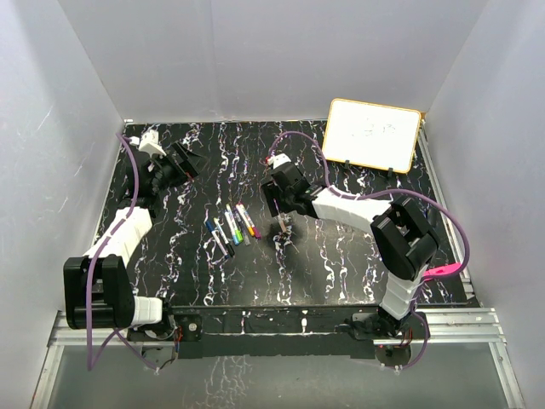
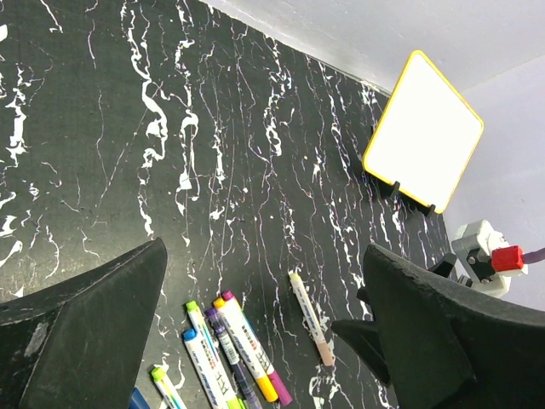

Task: Open the pen caps

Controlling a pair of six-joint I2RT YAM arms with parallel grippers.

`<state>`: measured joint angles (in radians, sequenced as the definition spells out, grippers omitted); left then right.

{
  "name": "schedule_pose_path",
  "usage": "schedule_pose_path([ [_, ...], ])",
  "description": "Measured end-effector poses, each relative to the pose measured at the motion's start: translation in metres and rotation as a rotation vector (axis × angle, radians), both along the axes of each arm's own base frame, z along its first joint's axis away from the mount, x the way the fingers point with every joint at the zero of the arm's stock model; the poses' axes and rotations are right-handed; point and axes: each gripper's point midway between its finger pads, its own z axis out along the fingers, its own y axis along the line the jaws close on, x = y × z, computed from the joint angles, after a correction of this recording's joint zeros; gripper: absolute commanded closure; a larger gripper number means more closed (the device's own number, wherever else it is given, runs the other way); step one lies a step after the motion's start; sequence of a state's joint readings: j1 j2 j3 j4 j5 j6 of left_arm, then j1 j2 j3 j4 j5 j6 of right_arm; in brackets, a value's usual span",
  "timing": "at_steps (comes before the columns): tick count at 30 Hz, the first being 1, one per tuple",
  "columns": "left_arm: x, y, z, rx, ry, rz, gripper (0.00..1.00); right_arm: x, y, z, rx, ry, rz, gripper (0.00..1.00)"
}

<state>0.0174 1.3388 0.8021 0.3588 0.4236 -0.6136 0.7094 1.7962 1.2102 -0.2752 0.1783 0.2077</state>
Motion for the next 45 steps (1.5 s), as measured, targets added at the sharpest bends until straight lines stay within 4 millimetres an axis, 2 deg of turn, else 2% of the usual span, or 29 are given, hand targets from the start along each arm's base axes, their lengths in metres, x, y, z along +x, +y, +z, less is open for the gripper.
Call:
schedule_pose_path([
  [15,0.0,0.0,0.0,-0.003,0.001,-0.001,0.01,-0.004,-0.003,-0.003,-0.033,0.012,-0.011,0.38],
  [21,0.0,0.0,0.0,-0.003,0.001,-0.001,0.01,-0.007,-0.003,-0.025,-0.081,0.068,-0.009,0.5],
  [26,0.0,0.0,0.0,-0.003,0.001,-0.002,0.01,-0.016,-0.004,-0.039,-0.114,0.111,0.0,0.55],
  [36,0.0,-0.001,0.0,-0.002,0.0,-0.003,0.01,-0.024,0.001,-0.047,-0.112,0.142,0.014,0.65],
  [40,0.0,0.0,0.0,-0.001,0.0,-0.003,0.01,-0.024,0.002,-0.05,-0.111,0.15,0.014,0.66],
  [45,0.0,-0.001,0.0,-0.001,0.0,-0.003,0.01,-0.024,0.004,-0.051,-0.108,0.157,0.018,0.76],
])
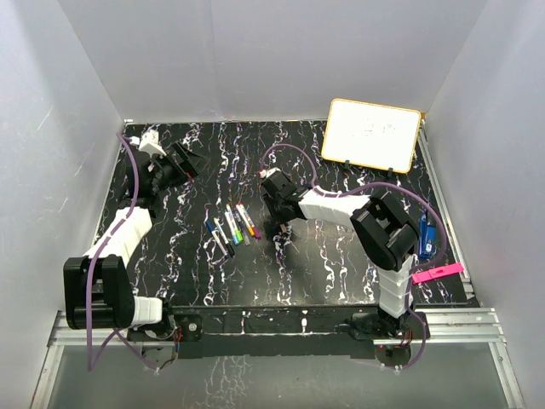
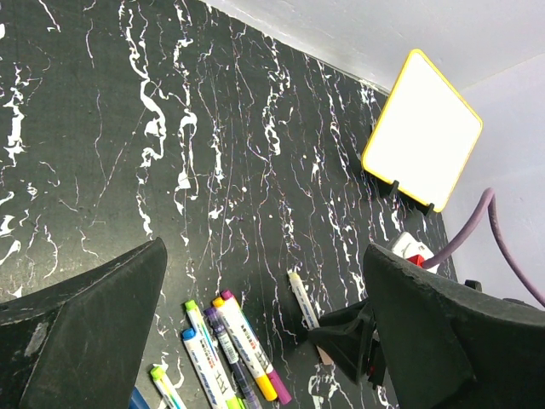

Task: Open the pen caps

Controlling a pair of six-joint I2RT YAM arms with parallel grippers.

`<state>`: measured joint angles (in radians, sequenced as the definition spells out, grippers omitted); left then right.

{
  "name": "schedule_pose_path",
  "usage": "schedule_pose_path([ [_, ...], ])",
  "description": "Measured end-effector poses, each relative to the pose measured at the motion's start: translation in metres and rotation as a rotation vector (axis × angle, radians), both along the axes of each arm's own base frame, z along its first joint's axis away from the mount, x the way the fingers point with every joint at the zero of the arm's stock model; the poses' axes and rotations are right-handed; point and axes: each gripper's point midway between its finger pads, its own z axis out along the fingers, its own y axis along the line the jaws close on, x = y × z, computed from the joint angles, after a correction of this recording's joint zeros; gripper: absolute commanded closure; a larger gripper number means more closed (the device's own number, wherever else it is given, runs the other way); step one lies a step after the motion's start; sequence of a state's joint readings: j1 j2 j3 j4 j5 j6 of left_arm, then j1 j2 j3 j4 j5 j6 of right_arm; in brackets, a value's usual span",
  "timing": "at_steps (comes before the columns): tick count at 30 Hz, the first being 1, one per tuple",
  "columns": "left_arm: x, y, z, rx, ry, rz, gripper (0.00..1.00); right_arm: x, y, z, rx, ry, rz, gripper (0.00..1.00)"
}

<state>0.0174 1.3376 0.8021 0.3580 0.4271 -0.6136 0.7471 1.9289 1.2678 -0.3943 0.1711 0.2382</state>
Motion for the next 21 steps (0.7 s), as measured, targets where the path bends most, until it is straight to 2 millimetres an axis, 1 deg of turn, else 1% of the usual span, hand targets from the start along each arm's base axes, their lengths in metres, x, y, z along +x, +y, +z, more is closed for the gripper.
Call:
schedule_pose_path([
  [5,0.0,-0.001,0.0,-0.002,0.0,-0.005,0.02,0.001,0.003,0.0,0.007,0.005,0.005,0.86],
  [9,-0.001,-0.002,0.001,-0.005,-0.001,-0.015,0.02,0.001,0.004,0.0,0.008,0.006,0.006,0.99],
  [10,-0.002,-0.003,0.001,-0.007,-0.001,-0.021,0.02,0.001,0.004,0.0,0.008,0.005,0.005,1.0],
  [12,-0.003,-0.005,0.002,-0.014,-0.001,-0.03,0.02,0.002,0.004,0.001,0.007,0.003,0.003,1.0],
  [15,-0.004,-0.01,0.008,-0.049,-0.013,-0.045,0.01,0.003,0.003,0.001,0.004,-0.004,0.001,1.0],
  [18,-0.01,-0.021,0.01,-0.087,-0.022,-0.048,0.01,0.006,0.004,0.006,0.015,-0.025,-0.001,1.0],
  [19,-0.014,-0.028,0.008,-0.095,-0.017,-0.052,0.01,0.007,0.004,0.01,0.025,-0.039,0.0,1.0],
  [21,-0.024,-0.051,0.004,-0.108,-0.004,-0.086,0.01,0.007,0.005,0.021,0.045,-0.065,0.005,1.0],
])
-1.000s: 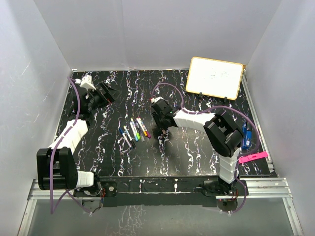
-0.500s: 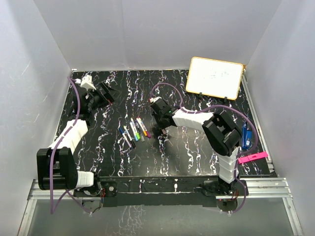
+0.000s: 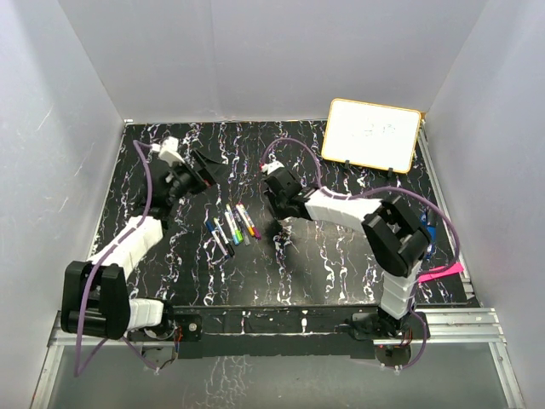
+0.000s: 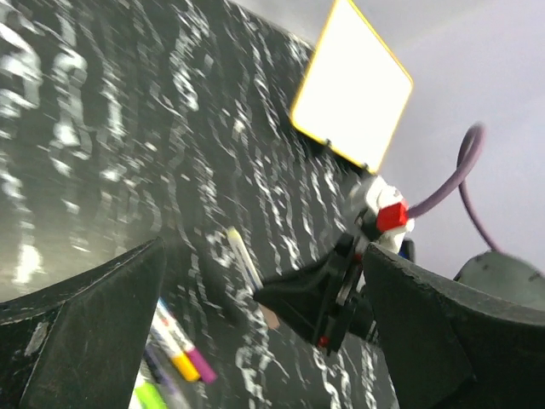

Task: Open the pen caps

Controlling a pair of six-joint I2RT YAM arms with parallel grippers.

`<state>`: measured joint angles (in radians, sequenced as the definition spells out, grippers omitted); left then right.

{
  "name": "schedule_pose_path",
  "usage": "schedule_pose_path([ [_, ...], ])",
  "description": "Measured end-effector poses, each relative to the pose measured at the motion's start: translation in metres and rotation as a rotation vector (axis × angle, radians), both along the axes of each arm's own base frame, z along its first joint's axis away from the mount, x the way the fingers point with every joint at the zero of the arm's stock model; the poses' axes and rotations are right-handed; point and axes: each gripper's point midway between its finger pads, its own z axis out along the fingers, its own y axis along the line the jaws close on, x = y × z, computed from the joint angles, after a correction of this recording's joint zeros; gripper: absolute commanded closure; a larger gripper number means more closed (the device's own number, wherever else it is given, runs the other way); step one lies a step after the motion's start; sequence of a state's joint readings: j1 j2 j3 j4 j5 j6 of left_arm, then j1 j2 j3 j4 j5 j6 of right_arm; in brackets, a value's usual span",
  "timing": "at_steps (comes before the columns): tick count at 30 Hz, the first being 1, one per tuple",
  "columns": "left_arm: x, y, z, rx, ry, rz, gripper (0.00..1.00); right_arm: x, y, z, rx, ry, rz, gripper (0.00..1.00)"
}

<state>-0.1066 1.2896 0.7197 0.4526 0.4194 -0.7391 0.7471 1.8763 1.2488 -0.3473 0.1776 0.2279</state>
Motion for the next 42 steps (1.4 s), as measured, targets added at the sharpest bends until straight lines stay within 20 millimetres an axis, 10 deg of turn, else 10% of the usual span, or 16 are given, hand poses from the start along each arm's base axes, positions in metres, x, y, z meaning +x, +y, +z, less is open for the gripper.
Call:
schedule_pose_path([
  [12,-0.003,-0.069,-0.029,-0.148,0.1,-0.104,0.02,0.003,0.016,0.105,0.225,-0.24,0.074,1.0],
  [28,-0.008,-0.128,-0.034,-0.18,0.098,-0.241,0.13,-0.008,0.026,0.107,0.251,-0.233,0.174,1.0],
  [42,-0.013,-0.138,-0.036,-0.181,0.097,-0.275,0.42,-0.01,0.028,0.108,0.257,-0.23,0.188,1.0],
])
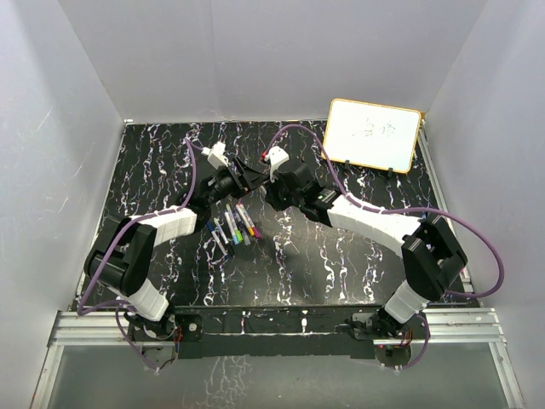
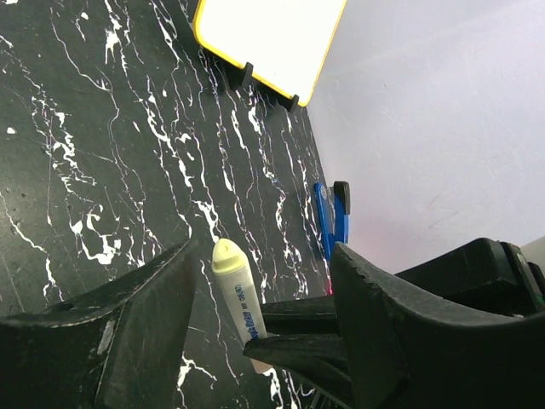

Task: Open the pen caps

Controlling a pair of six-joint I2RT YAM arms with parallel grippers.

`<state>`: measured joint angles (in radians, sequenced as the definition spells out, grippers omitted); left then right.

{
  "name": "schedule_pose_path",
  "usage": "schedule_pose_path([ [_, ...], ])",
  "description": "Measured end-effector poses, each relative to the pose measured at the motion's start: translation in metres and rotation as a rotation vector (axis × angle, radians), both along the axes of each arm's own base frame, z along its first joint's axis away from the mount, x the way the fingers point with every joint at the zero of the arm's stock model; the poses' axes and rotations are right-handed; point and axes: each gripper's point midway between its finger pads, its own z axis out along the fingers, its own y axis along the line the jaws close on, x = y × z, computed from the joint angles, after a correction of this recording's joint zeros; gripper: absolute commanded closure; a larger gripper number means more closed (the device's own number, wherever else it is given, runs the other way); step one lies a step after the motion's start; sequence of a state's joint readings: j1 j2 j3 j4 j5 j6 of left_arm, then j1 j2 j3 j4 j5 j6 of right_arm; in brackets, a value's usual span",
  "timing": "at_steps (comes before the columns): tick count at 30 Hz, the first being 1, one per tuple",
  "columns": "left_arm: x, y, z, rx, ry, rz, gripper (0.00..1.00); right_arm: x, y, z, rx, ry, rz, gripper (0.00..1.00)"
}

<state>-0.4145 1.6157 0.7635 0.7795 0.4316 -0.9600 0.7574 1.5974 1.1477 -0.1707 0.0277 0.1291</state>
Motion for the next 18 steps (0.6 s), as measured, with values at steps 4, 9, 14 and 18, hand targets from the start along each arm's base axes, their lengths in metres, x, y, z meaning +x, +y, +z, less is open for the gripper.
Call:
schedule_pose_path([
  [4,0.0,-0.001,0.001,-0.001,-0.006,-0.004,0.49,0.0,0.0,0.003,0.006,-0.005,0.0,1.0],
  [9,-0.001,-0.001,0.001,-0.002,-0.008,-0.008,0.59,0.0,0.0,0.009,0.016,-0.017,-0.001,1.0],
  [14,-0.002,-0.001,0.002,-0.002,-0.01,-0.015,0.71,0.001,0.0,0.012,0.024,-0.024,-0.003,1.0],
  [18,-0.002,-0.002,0.002,-0.001,-0.012,-0.018,0.88,0.001,0.0,0.013,0.026,-0.026,-0.004,1.0],
])
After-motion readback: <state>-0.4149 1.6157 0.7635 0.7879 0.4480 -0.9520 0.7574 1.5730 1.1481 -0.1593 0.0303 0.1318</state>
